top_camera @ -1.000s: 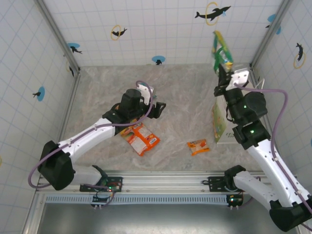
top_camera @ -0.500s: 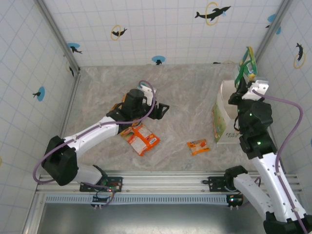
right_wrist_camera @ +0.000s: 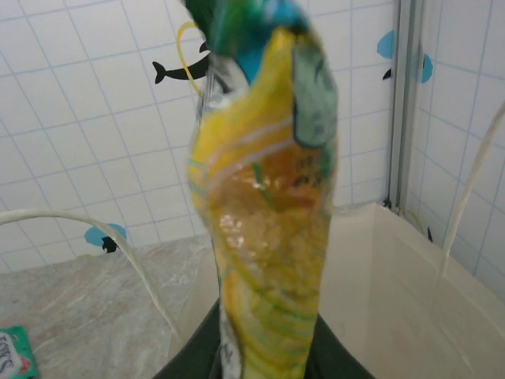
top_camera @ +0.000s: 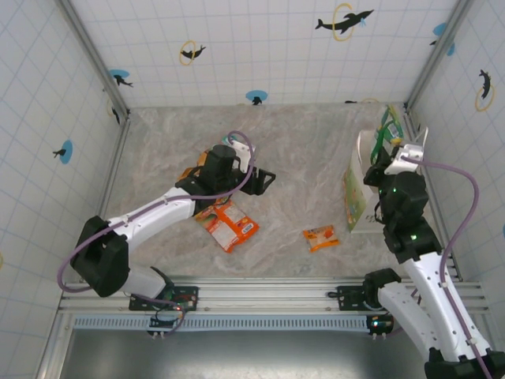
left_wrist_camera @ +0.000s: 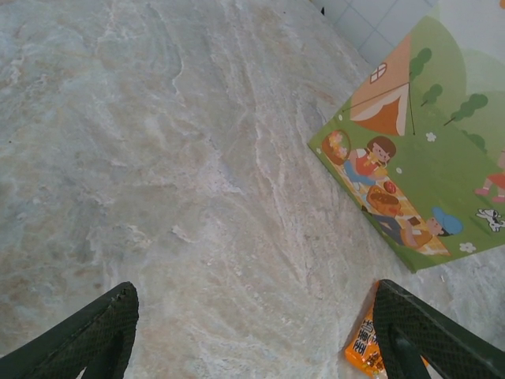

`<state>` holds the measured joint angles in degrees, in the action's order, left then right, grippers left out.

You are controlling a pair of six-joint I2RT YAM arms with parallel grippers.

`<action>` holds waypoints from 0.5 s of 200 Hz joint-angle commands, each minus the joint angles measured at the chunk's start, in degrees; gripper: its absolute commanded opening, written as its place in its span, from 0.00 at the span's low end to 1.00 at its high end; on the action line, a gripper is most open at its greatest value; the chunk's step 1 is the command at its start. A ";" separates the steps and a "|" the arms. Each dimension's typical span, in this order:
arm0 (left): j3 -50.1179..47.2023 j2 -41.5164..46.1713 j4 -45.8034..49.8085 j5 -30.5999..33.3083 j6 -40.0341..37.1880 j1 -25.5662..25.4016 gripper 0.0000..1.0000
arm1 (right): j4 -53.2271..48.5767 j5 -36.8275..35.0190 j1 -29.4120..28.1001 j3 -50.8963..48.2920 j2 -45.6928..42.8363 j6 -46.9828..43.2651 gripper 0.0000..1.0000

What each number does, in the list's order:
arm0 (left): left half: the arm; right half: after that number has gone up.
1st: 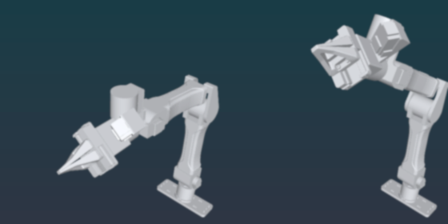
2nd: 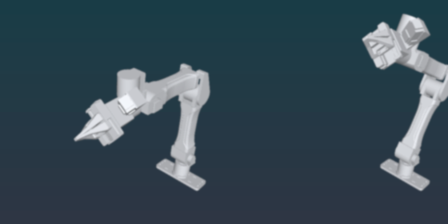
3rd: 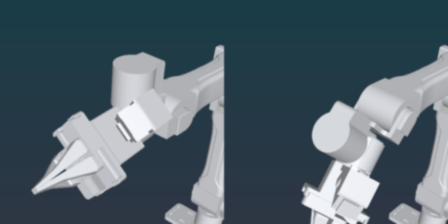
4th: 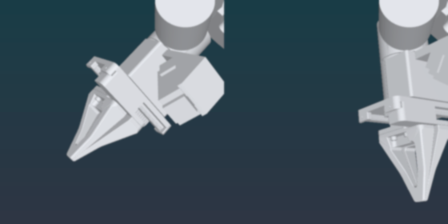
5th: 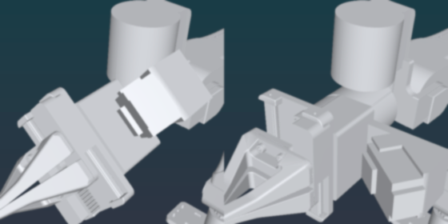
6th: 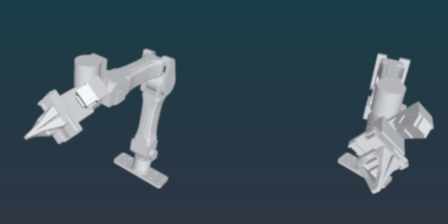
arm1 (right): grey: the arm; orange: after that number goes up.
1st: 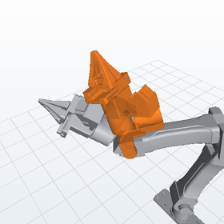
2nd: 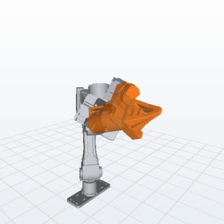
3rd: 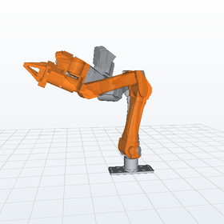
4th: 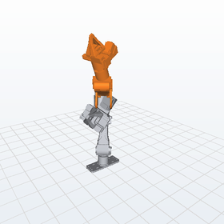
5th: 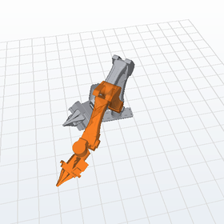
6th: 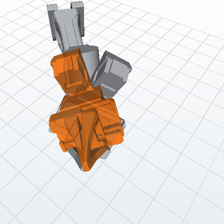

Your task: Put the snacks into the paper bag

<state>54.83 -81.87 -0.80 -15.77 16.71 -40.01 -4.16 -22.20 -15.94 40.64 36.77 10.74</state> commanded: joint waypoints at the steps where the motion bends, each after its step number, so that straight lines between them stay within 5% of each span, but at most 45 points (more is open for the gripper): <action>1: 0.63 -1.10 -0.25 -1.50 -2.86 -0.01 0.76 | -0.04 0.01 0.50 0.95 -1.18 0.95 0.29; 100: -1.00 -2.92 -2.81 3.35 -23.51 -13.77 0.66 | -9.37 2.56 0.72 6.80 -1.19 -0.20 0.41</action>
<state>54.78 -83.29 -1.50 -12.82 2.31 -50.17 -10.31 -20.82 -15.62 44.27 35.97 10.90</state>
